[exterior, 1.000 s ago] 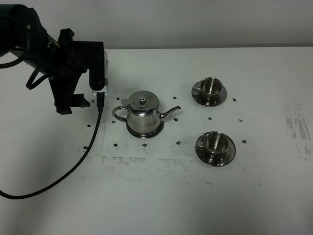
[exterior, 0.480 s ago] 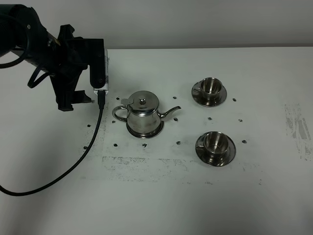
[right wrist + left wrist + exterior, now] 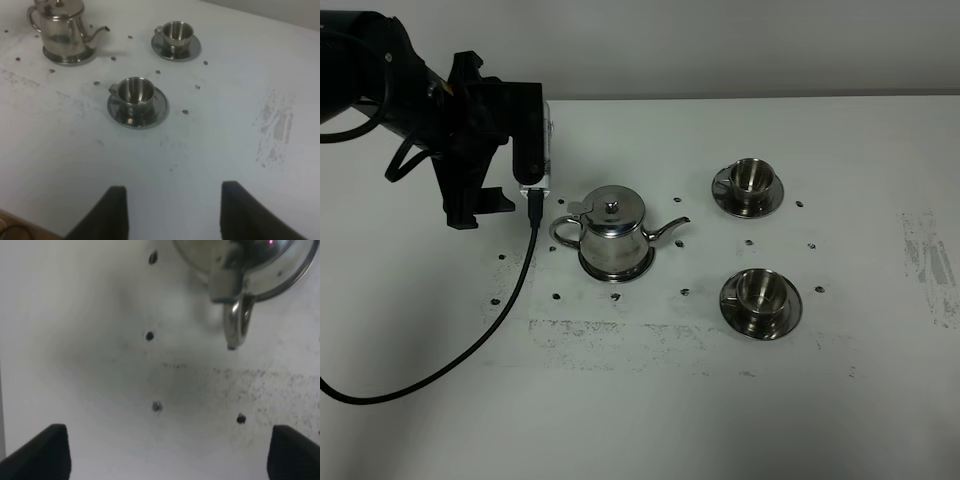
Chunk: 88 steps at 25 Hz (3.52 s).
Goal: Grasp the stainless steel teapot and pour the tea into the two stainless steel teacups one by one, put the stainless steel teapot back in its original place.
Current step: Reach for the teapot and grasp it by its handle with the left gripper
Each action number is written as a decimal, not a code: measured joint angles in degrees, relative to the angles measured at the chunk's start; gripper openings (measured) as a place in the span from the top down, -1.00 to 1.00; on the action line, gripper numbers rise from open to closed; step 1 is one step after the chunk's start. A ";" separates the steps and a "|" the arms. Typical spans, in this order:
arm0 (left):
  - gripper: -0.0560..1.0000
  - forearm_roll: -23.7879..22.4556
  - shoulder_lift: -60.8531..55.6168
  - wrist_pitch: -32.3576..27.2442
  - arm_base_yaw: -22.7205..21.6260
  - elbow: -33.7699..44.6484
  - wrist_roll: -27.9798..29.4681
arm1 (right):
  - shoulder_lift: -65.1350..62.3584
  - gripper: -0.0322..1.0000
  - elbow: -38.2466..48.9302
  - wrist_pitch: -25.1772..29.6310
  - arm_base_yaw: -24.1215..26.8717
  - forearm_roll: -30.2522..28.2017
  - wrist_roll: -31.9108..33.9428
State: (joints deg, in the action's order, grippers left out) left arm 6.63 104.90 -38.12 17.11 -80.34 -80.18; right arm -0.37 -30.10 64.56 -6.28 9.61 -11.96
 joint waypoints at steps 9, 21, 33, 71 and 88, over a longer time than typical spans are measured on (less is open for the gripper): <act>-0.54 0.79 0.00 -1.82 4.61 0.02 0.48 | -0.04 0.15 0.00 0.00 0.00 0.02 0.00; -0.54 -4.25 0.35 -8.36 4.48 -0.33 12.93 | -0.04 0.15 0.00 0.00 0.00 0.06 0.05; -0.54 -7.73 11.50 -18.04 7.03 -14.27 13.67 | -0.04 0.15 0.00 0.00 0.00 0.06 0.05; -0.20 -7.32 22.98 -16.71 10.33 -22.45 19.52 | -0.04 0.15 0.04 0.00 0.00 0.01 0.26; 0.56 -7.58 23.84 -16.76 10.33 -22.45 21.81 | -0.04 0.15 0.04 0.00 0.00 -0.03 0.28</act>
State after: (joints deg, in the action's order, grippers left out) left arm -0.94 128.74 -54.89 27.44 -102.80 -58.37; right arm -0.41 -30.06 64.56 -6.28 9.58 -11.68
